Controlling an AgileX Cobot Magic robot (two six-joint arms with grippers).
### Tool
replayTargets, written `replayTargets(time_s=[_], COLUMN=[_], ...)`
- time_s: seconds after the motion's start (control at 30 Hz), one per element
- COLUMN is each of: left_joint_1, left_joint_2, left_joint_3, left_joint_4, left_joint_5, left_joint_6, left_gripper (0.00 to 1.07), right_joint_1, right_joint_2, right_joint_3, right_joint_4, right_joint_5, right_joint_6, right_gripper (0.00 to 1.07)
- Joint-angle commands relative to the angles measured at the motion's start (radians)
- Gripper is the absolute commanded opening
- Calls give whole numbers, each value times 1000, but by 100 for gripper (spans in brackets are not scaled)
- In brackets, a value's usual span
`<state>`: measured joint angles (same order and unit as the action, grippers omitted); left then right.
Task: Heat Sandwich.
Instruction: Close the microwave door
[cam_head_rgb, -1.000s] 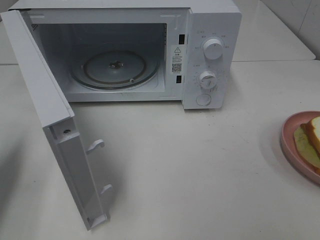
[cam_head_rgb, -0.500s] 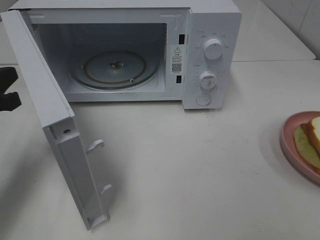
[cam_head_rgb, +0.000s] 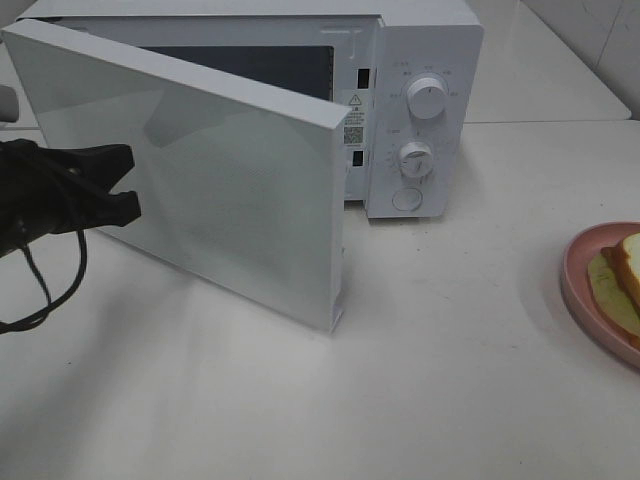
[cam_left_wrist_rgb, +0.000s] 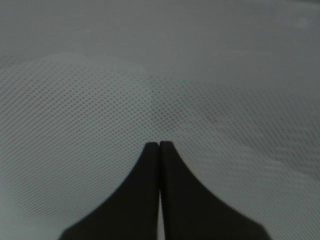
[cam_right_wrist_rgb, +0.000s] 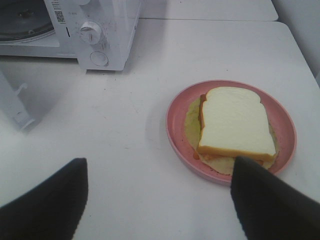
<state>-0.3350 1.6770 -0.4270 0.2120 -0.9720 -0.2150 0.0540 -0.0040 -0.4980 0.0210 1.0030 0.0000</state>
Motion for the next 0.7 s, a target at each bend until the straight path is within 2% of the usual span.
replayTargets(time_s=[0.03,0.13,0.23,0.3,0.5,0.7], left_joint_1=[-42,-112,-142,-184,-228,-266], left_joint_2=[18,49,65,89,139,193], left_joint_3=[-34,-84,-111,-161,-239,-347], left_joint_4=[-60,-161,-198,-238,-287,-291], left_joint_5=[-13,-14,-13,-8,15,39], left_joint_6=[24,58,84,106,109,109], left_gripper=[0,0,0,0,0,0], right_joint_1=[-8,-8,-8,-8,-8,-8], right_joint_2=[-28,-28,-28,-28,-28,-28], right_joint_3=[1,1,1,1,1,1], right_joint_4=[-2,-2,-2,-2,-2,-2], right_joint_5=[-8,-8,-8,-8,-8,-8], right_joint_6=[-13,-13,-13,-13,-13,-13], right_gripper=[76,76,76,76,76,76])
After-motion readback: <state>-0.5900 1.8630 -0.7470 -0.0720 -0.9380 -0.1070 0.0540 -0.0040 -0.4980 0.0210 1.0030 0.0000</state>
